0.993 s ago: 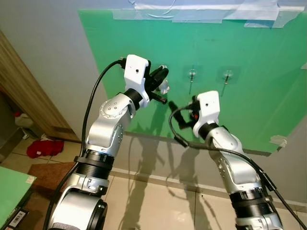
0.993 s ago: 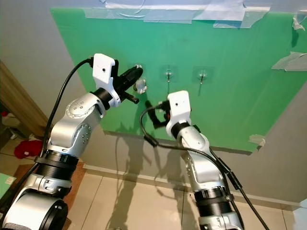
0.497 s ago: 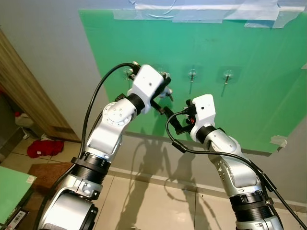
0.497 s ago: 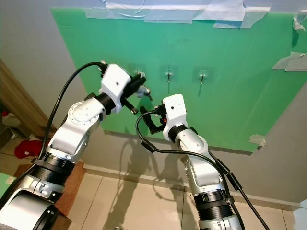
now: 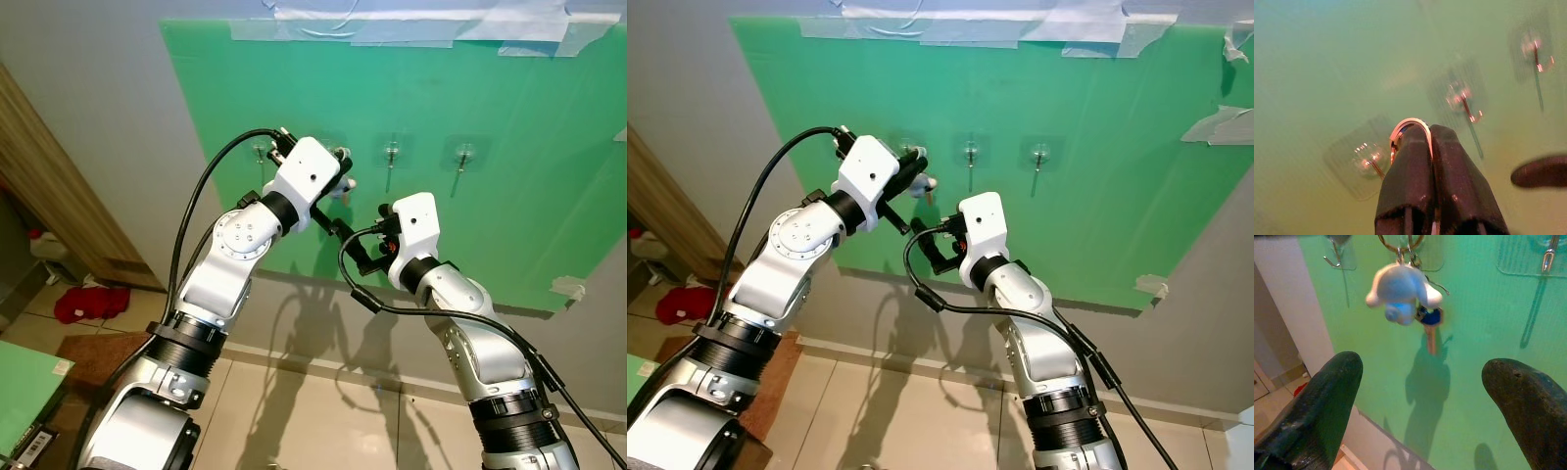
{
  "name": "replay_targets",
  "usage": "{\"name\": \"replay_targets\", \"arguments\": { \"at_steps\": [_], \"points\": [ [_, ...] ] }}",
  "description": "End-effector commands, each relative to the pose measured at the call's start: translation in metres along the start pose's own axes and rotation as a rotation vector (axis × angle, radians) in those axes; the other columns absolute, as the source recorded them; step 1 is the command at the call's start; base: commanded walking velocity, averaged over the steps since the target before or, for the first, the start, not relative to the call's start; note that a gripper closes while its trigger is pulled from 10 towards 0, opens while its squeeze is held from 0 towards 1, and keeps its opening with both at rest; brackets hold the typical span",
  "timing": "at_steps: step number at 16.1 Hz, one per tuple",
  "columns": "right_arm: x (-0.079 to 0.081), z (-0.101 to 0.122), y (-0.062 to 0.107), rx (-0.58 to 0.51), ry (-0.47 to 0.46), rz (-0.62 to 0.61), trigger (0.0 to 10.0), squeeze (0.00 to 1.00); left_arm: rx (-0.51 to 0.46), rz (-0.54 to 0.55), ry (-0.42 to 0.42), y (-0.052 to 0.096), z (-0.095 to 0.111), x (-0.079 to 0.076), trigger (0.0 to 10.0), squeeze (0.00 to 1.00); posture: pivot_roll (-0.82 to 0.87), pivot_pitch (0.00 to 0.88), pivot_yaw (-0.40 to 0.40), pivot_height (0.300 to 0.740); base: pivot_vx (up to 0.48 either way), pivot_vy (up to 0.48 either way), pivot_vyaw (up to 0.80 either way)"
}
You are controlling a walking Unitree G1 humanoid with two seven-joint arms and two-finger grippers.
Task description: Hang keys on a hook
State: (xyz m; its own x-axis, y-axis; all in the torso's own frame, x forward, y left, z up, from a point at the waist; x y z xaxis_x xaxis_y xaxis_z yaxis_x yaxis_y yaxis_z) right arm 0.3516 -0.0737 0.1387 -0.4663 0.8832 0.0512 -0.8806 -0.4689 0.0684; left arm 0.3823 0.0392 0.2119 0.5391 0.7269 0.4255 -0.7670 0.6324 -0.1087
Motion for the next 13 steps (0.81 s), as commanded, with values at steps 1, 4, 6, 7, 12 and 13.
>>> {"name": "replay_targets", "arguments": {
  "at_steps": [1, 4, 6, 7, 12, 13],
  "points": [
    [0.006, 0.003, 0.0, -0.005, 0.001, 0.019, 10.0, 0.0, -0.001, 0.047, 0.072, 0.003, -0.002, 0.011, 0.0, 0.0, -0.07, 0.0, 0.118, 0.74, 0.0, 0.0, 0.0],
    [0.006, 0.002, 0.0, -0.003, 0.001, 0.02, 10.0, 0.0, -0.053, 0.143, 0.381, 0.003, 0.0, 0.032, 0.0, 0.0, -0.07, 0.0, 0.118, 0.74, 0.0, 0.0, 0.0],
    [0.006, 0.001, 0.0, -0.001, 0.002, 0.021, 10.0, 0.0, -0.063, 0.178, 0.504, 0.004, -0.004, 0.04, 0.0, 0.0, -0.07, 0.0, 0.118, 0.74, 0.0, 0.0, 0.0],
    [0.006, 0.001, 0.0, 0.0, 0.002, 0.02, 10.0, 0.0, -0.055, 0.194, 0.557, 0.004, -0.009, 0.042, 0.0, 0.0, -0.07, 0.0, 0.119, 0.74, 0.0, 0.0, 0.0],
    [0.007, 0.0, 0.0, 0.003, 0.003, 0.022, 10.0, 0.0, -0.023, 0.24, 0.786, 0.007, -0.027, 0.045, 0.0, 0.0, -0.07, 0.0, 0.12, 0.74, 0.0, 0.0, 0.0],
    [0.007, 0.0, 0.0, 0.003, 0.003, 0.023, 10.0, 0.0, -0.021, 0.238, 0.786, 0.007, -0.028, 0.045, 0.0, 0.0, -0.07, 0.0, 0.12, 0.74, 0.0, 0.0, 0.0]
  ]
}}
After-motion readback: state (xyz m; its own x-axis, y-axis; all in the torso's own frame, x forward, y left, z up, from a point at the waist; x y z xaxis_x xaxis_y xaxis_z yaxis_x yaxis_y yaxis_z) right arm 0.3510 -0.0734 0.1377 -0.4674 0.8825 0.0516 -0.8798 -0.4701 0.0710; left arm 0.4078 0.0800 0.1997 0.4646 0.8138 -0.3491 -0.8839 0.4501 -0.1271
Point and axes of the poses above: a point about 5 cm out from each wrist's last joint towards the gripper, its own y axis pointing back from the gripper into the wrist, its own z axis along the axis of the wrist's last joint, x = y × z, the point moved 5 cm from there along -y, pointing out of the wrist towards the gripper, and after that the axes turned 2 degrees about -y, right-handed, at the moved point
